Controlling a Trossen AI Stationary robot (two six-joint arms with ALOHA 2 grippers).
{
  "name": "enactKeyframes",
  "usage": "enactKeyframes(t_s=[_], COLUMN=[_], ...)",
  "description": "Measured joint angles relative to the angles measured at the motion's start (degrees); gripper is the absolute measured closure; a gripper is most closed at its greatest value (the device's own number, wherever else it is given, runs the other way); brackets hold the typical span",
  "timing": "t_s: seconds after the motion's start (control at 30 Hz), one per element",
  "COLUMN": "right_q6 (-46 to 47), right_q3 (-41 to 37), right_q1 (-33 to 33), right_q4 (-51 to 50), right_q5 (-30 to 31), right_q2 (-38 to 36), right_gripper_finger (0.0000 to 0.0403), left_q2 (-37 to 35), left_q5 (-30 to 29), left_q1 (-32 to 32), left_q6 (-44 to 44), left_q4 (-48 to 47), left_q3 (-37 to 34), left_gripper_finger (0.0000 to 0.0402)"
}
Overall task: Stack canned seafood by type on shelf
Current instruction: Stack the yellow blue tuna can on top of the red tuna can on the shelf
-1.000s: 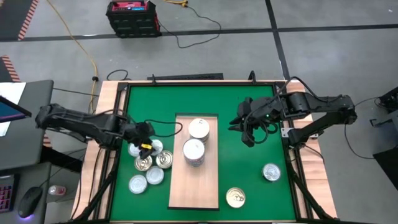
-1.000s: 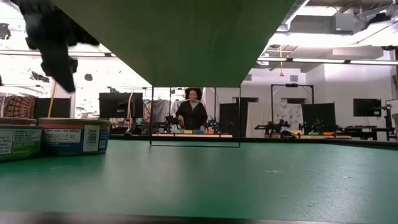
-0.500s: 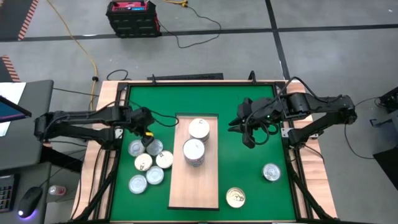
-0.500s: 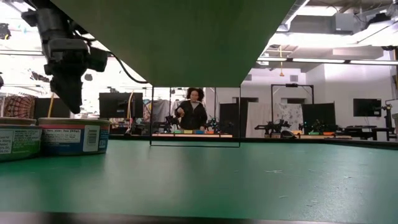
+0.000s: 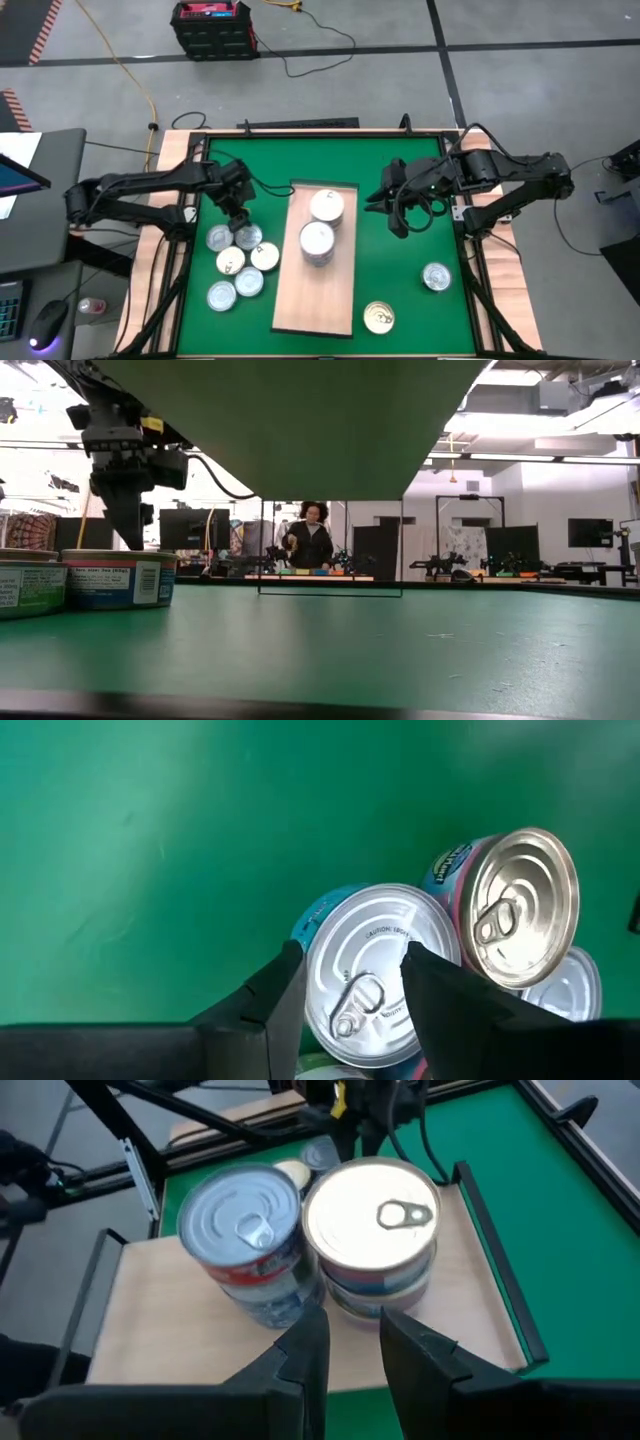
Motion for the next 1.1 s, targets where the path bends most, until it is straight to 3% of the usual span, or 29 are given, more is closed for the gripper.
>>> enactKeyframes(t_s=[0.23, 0.77, 1.1], right_q6=[0.4, 0.4, -0.7], right_q3=[0.0, 0.0, 0.0], right_q1=[0.0, -0.2, -0.8], right_q4=[0.9, 1.0, 3.7], right_q5=[0.8, 2.0, 2.1], right_q2=[0.0, 0.0, 0.0], right_gripper_finger=[0.0284, 0.0284, 0.0284], left_q2=[0.6, -10.4, -2.6], left_q5=[3.4, 1.8, 0.9], left_q1=[0.2, 4.0, 6.4], left_q6=[1.1, -2.4, -4.1], left_q4=[-0.3, -6.7, -5.6], left_q3=[0.0, 0.0, 0.0], left_gripper_finger=[0.0246, 0.0246, 0.0246])
